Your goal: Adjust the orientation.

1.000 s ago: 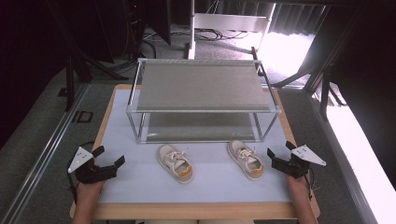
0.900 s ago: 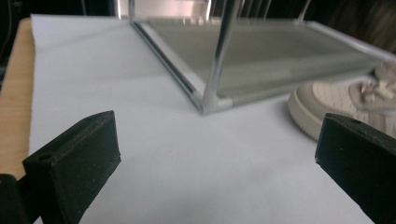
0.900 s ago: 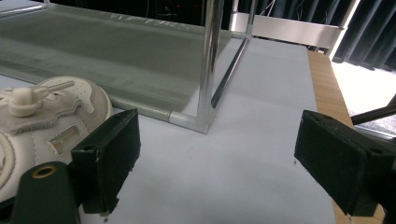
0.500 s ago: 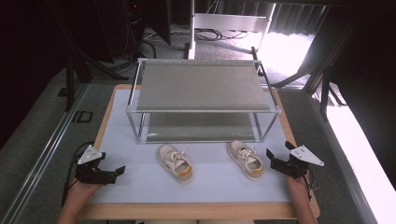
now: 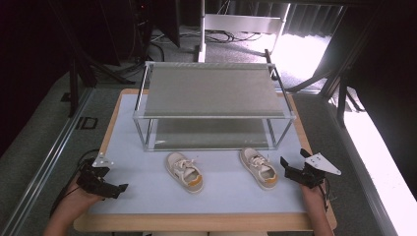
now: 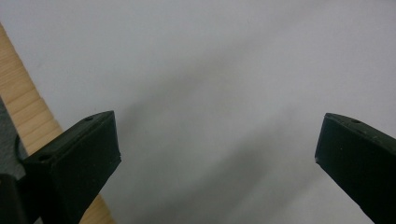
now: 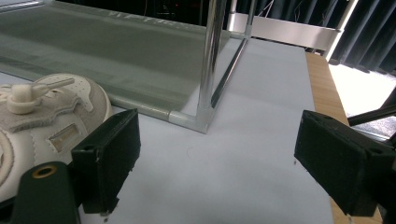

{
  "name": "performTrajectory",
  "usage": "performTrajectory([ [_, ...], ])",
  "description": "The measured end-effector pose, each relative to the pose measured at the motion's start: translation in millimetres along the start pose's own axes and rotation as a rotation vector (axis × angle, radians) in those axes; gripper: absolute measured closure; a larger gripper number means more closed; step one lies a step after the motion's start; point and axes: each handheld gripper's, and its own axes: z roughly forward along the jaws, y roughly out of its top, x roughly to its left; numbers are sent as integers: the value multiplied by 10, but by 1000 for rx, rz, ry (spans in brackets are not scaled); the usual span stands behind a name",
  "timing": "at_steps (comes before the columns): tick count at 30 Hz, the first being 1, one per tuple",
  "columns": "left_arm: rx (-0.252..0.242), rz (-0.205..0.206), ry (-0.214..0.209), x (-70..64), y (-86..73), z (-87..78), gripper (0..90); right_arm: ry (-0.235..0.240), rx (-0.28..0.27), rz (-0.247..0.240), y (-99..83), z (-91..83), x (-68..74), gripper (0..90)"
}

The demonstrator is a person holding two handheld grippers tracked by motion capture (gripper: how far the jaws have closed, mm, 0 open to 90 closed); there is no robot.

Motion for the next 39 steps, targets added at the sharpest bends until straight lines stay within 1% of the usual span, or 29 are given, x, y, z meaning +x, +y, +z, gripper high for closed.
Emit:
performTrajectory([
  [3,75,25,-11,-23,32,-28,0,0,3,-2,1,2,3,140],
  [4,90,29,-10,-33,39,-33,0,-1,3,-4,1,2,4,140],
  [7,129,57,-7,-58,62,-65,0,-1,3,-4,1,3,6,140],
  [8,136,61,-6,-62,68,-74,0,-2,4,-4,1,2,5,140],
  [11,174,61,-19,-82,88,-93,0,-1,3,-3,1,2,4,140],
  [12,194,57,-24,-88,93,-91,0,-2,3,-3,1,2,4,140],
  [14,240,63,-35,-97,102,-85,0,-1,4,-1,1,3,3,140],
  [15,260,57,-34,-101,106,-82,0,-1,3,0,1,3,2,140],
  [17,292,41,-50,-106,113,-81,0,-1,2,1,1,2,0,140],
  [18,300,38,-51,-110,115,-81,0,-1,2,1,1,2,0,140],
  [22,368,25,-34,-117,126,-71,0,-1,3,-2,1,2,3,140],
  [25,407,14,-56,-128,132,-60,0,-2,3,-3,1,2,4,140],
  [27,429,8,-62,-142,139,-48,0,-1,3,-3,1,2,4,140],
  [28,438,6,-66,-143,146,-46,0,-1,3,-3,1,2,3,140],
  [29,444,9,-62,-147,155,-47,0,-2,3,-2,1,2,3,140],
  [31,444,7,-55,-144,175,-58,14,-1,3,-3,1,2,3,140],
  [32,438,11,-46,-145,187,-67,15,-1,3,-3,1,2,3,140],
  [33,438,11,-46,-145,187,-67,15,-1,3,-3,1,2,3,140],
  [36,412,19,-56,-153,242,-113,15,-1,3,-1,1,2,2,140],
  [37,410,22,-60,-161,257,-121,15,-1,2,-1,1,1,2,140],
  [38,406,34,-51,-174,276,-129,15,0,2,0,0,2,1,140],
  [39,400,37,-52,-182,296,-137,14,0,2,0,0,1,1,140],
])
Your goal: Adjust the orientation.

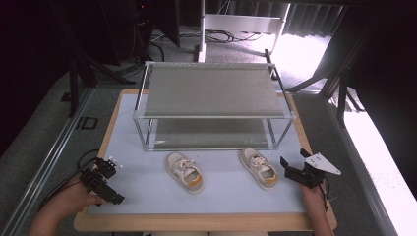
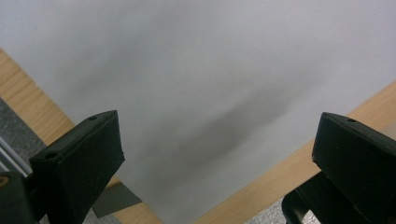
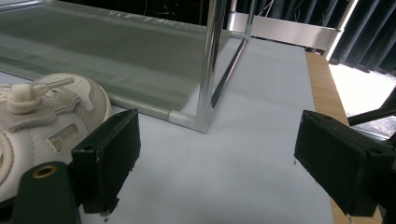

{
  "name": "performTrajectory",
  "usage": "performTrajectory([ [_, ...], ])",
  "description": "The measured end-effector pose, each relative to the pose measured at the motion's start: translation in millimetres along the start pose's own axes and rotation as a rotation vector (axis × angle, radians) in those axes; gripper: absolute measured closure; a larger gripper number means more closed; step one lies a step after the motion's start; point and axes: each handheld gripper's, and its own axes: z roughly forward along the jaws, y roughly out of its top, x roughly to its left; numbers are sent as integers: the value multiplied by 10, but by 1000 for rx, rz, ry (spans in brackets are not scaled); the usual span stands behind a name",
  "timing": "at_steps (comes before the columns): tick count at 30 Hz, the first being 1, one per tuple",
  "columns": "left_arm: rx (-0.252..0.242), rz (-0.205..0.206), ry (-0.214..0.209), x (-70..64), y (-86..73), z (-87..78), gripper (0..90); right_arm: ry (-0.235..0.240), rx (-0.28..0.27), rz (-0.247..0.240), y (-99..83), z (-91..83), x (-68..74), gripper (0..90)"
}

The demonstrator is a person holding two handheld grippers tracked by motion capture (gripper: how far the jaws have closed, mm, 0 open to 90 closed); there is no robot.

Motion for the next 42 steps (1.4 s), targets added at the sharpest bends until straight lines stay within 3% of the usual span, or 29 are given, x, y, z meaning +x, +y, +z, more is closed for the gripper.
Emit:
performTrajectory([
  [12,-23,83,-4,-134,235,-132,15,0,-1,-1,0,-1,0,140],
  [14,-32,101,-31,-167,278,-153,15,1,-2,-2,-1,-1,-1,140],
  [16,-35,122,-32,-209,324,-175,15,1,-2,-1,-1,-1,-2,140],
  [26,-43,162,-40,-348,569,-284,15,2,-2,-3,-1,-2,-1,140],
  [42,-60,296,-62,-762,1038,-336,15,7,-4,2,-2,-6,-3,140],
])
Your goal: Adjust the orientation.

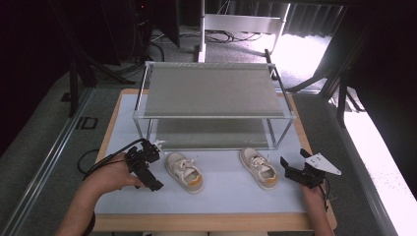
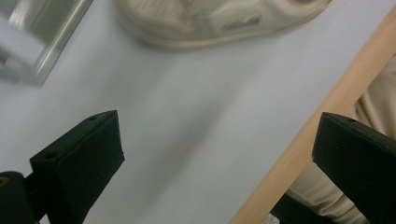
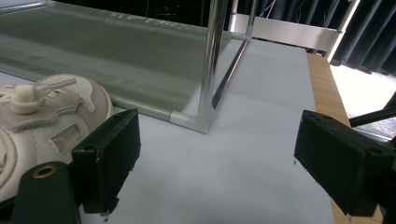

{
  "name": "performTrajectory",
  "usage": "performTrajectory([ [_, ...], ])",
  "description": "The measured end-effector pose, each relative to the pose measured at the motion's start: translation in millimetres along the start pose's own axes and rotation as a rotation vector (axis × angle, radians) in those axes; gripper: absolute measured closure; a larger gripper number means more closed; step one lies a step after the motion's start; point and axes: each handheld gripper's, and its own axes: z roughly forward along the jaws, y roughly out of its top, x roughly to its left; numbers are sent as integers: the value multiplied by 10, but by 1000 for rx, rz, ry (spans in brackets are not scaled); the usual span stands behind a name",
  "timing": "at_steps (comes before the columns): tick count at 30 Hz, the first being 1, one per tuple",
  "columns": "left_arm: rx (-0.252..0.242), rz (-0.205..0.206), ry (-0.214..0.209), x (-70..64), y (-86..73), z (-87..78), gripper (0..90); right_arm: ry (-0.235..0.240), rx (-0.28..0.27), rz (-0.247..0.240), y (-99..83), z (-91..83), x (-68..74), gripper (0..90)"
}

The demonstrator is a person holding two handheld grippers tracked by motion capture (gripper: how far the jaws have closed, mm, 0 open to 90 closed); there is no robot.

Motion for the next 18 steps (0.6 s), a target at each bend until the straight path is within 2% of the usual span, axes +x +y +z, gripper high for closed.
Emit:
performTrajectory([
  [2,-5,20,-6,-30,72,-4,15,0,0,-1,0,0,0,140],
  [4,-11,46,8,-70,141,-7,15,1,0,-2,0,1,0,140],
  [6,-27,59,-10,-104,208,-13,15,2,0,-2,0,0,-1,140],
  [12,-14,100,-21,-214,382,29,15,3,-1,0,0,0,-2,140],
  [14,-16,128,-37,-278,476,67,15,6,-2,0,-1,-1,-3,141],
  [16,-13,143,-35,-321,535,97,15,6,-2,1,-1,-1,-3,141],
  [18,-9,149,-46,-346,565,116,15,6,-3,0,-1,-1,-4,141],
])
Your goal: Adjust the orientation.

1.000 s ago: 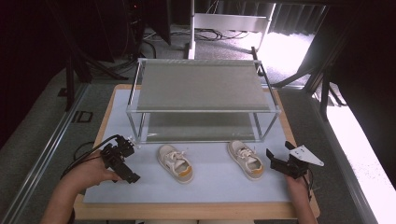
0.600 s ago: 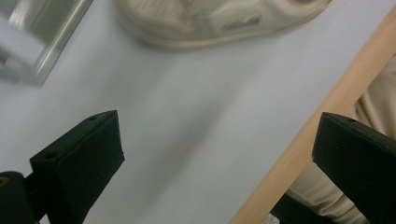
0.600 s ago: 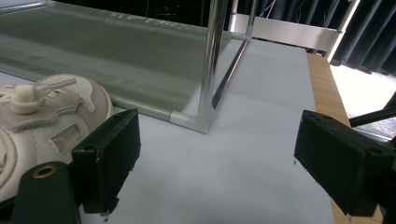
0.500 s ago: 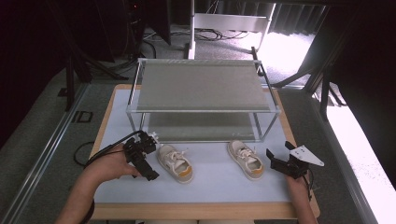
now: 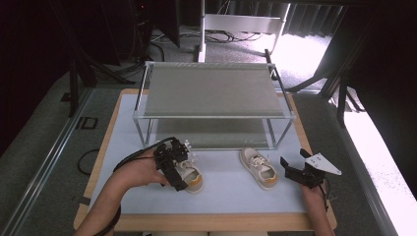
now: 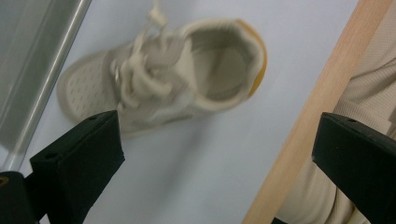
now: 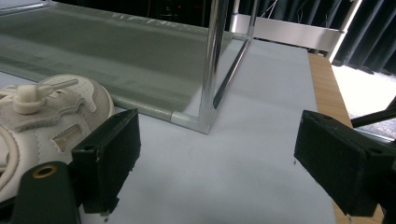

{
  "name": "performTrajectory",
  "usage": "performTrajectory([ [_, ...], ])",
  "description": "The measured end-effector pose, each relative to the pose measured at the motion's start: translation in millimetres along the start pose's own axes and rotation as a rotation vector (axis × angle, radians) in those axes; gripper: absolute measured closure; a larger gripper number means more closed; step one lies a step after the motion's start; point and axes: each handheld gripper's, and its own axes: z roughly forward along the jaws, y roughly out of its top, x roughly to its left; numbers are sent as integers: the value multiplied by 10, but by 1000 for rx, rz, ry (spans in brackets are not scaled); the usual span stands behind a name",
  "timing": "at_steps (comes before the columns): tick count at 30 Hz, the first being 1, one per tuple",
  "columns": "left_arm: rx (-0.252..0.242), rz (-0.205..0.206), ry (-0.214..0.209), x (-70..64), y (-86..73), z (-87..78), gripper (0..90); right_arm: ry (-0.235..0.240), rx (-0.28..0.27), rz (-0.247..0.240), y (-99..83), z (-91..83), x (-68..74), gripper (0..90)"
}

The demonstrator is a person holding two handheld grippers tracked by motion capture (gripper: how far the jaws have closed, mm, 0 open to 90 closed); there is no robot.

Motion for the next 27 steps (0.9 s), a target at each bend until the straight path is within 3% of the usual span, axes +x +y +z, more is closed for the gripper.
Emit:
performTrajectory([
  [2,3,25,-16,-50,96,67,15,1,-1,-1,0,-1,1,141],
  [9,38,46,-33,-98,248,240,67,4,-2,-1,-1,-2,-1,141],
  [15,34,45,-2,-107,317,281,160,7,-1,-3,-1,-1,0,142],
  [20,31,55,-15,-148,360,346,205,8,1,-3,0,0,1,142],
  [23,45,57,-26,-144,376,416,248,8,0,-4,0,0,2,142],
  [27,54,52,-41,-124,379,432,381,9,0,-2,0,-1,0,142],
])
